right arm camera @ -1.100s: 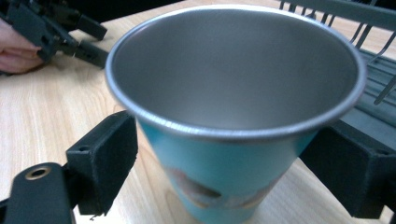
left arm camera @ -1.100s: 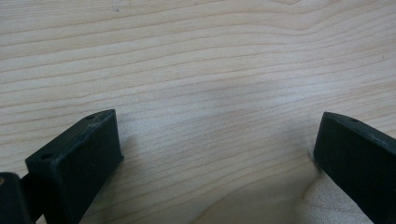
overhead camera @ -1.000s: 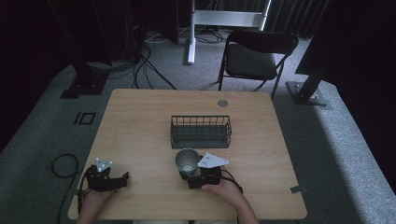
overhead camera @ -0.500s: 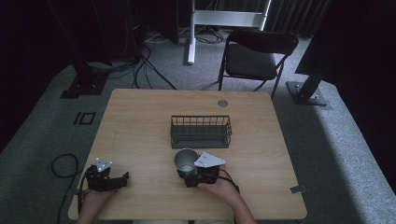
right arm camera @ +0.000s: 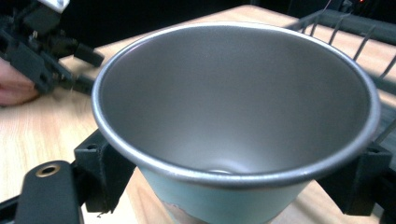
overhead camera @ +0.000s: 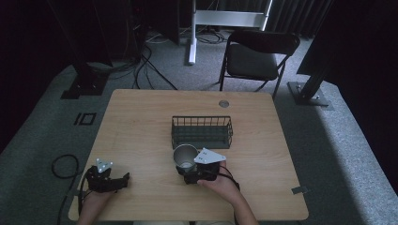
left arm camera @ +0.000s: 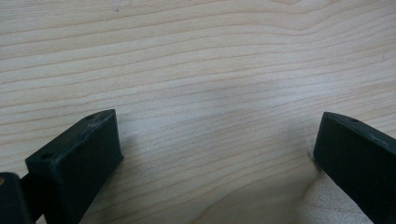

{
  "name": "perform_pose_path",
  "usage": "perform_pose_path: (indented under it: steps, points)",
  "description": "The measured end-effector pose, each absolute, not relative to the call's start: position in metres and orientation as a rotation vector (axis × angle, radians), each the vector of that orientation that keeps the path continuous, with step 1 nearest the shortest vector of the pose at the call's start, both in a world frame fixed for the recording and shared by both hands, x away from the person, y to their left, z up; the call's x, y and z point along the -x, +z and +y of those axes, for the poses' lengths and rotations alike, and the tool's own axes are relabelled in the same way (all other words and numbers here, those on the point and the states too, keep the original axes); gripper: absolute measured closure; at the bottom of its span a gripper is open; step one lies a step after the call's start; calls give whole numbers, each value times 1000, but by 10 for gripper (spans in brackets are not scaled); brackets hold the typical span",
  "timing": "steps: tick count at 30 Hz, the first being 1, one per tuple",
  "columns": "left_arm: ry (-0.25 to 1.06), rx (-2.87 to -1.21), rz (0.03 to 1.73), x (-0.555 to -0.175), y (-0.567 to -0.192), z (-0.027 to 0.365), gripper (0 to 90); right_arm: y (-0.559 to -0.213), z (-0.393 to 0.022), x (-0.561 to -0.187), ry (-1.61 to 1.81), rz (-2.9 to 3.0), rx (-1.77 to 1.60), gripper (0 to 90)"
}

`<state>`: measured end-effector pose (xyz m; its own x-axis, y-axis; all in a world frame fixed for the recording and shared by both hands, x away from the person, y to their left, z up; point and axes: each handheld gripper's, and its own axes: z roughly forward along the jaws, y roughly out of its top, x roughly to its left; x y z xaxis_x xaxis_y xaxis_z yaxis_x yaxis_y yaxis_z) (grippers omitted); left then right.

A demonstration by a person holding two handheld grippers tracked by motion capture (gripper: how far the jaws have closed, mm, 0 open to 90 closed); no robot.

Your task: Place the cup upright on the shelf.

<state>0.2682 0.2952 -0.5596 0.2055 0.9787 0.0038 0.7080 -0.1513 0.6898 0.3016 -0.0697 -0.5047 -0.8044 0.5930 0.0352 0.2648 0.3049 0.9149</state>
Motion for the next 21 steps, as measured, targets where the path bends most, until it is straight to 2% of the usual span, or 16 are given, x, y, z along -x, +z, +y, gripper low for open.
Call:
perform_pose_path:
  steps: [21]
  points:
    - [630,-1924,1562,-268,-560,295,14,-448,-76,-324,1523,2103,-780,151]
